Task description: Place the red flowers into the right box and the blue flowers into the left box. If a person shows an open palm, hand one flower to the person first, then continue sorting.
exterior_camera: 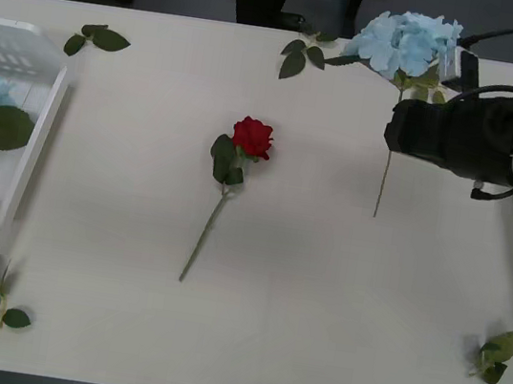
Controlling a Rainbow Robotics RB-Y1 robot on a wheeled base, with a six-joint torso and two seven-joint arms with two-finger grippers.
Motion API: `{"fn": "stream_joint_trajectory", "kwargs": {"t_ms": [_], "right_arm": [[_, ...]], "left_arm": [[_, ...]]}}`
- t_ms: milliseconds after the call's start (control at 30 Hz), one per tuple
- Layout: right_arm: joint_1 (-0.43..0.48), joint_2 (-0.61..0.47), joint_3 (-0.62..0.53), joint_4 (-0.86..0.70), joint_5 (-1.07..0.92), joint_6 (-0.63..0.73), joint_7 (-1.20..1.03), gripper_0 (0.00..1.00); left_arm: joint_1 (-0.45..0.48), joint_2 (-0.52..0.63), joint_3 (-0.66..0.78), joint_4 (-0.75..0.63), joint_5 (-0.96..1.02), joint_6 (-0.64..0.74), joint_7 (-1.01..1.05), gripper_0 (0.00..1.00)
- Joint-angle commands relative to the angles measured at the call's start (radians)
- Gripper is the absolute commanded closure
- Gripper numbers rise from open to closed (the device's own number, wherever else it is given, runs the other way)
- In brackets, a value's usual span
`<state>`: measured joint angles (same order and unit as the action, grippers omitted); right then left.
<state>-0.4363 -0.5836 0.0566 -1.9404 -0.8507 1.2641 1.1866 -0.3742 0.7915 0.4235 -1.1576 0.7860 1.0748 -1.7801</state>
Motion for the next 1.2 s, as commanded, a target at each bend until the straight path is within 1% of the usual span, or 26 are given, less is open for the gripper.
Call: {"fn": "stream_joint_trajectory", "kwargs": {"t_ms": [33,67,100,133,167,200,233,333,400,567,667,700,800,867,900,933,1033,1200], "right_arm": [[0.001,0.056,-0.072,-0.035,-0.217,-0.003,0.149,1.00],[0.002,0.068,-0.095,-0.026,-0.303,-0.002,0.197,1.00],[0.002,0.077,-0.113,-0.020,-0.364,-0.002,0.235,1.00],[0.002,0.087,-0.130,-0.015,-0.438,-0.003,0.284,1.00],[0.005,0.094,-0.136,-0.012,-0.502,-0.002,0.324,1.00],[0.005,0.097,-0.136,-0.012,-0.542,-0.002,0.352,1.00],[0.005,0.100,-0.136,-0.012,-0.577,-0.002,0.377,1.00],[0.005,0.113,-0.133,-0.012,-0.677,0.003,0.441,1.00],[0.005,0.120,-0.132,-0.012,-0.757,0.004,0.478,1.00],[0.004,0.126,-0.112,-0.012,-0.835,0.012,0.512,1.00],[0.004,0.126,-0.087,-0.012,-0.866,0.004,0.512,1.00],[0.004,0.126,-0.086,-0.012,-0.870,0.004,0.513,1.00],[0.004,0.126,-0.086,-0.014,-0.873,0.004,0.518,1.00],[0.002,0.126,-0.086,-0.014,-0.873,0.004,0.522,1.00],[0.002,0.126,-0.086,-0.014,-0.873,0.004,0.522,1.00],[0.004,0.126,-0.086,-0.012,-0.873,0.004,0.528,1.00],[0.002,0.126,-0.083,-0.014,-0.875,0.004,0.535,1.00],[0.004,0.126,-0.081,-0.014,-0.878,0.004,0.536,1.00]], "left_arm": [[0.017,0.020,0.004,-0.022,0.021,-0.023,-0.019,1.00],[0.017,0.022,0.006,-0.022,0.022,-0.023,-0.021,0.96],[0.017,0.022,0.004,-0.022,0.027,-0.023,-0.022,0.81],[0.017,0.022,0.004,-0.024,0.033,-0.023,-0.027,0.59],[0.017,0.020,0.004,-0.030,0.039,-0.023,-0.030,0.44],[0.017,0.020,0.004,-0.034,0.041,-0.019,-0.030,0.38],[0.017,0.022,0.008,-0.042,0.042,-0.012,-0.032,0.36],[0.017,0.022,0.020,-0.074,0.048,0.024,-0.035,0.32],[0.017,0.022,0.038,-0.119,0.064,0.079,-0.039,0.30],[0.008,0.022,0.049,-0.249,0.127,0.201,-0.044,0.27],[-0.031,0.012,0.018,-0.337,0.217,0.260,-0.042,0.25],[-0.040,0.008,0.011,-0.346,0.234,0.269,-0.044,0.24],[-0.074,-0.046,-0.017,-0.390,0.332,0.280,-0.051,0.12],[-0.089,-0.100,-0.045,-0.418,0.403,0.278,-0.079,0.02],[-0.089,-0.100,-0.045,-0.418,0.403,0.278,-0.079,0.02],[-0.097,-0.143,-0.065,-0.430,0.473,0.280,-0.127,0.00],[-0.097,-0.184,-0.098,-0.430,0.567,0.280,-0.196,0.00],[-0.092,-0.265,-0.155,-0.430,0.730,0.355,-0.343,0.00]]}}
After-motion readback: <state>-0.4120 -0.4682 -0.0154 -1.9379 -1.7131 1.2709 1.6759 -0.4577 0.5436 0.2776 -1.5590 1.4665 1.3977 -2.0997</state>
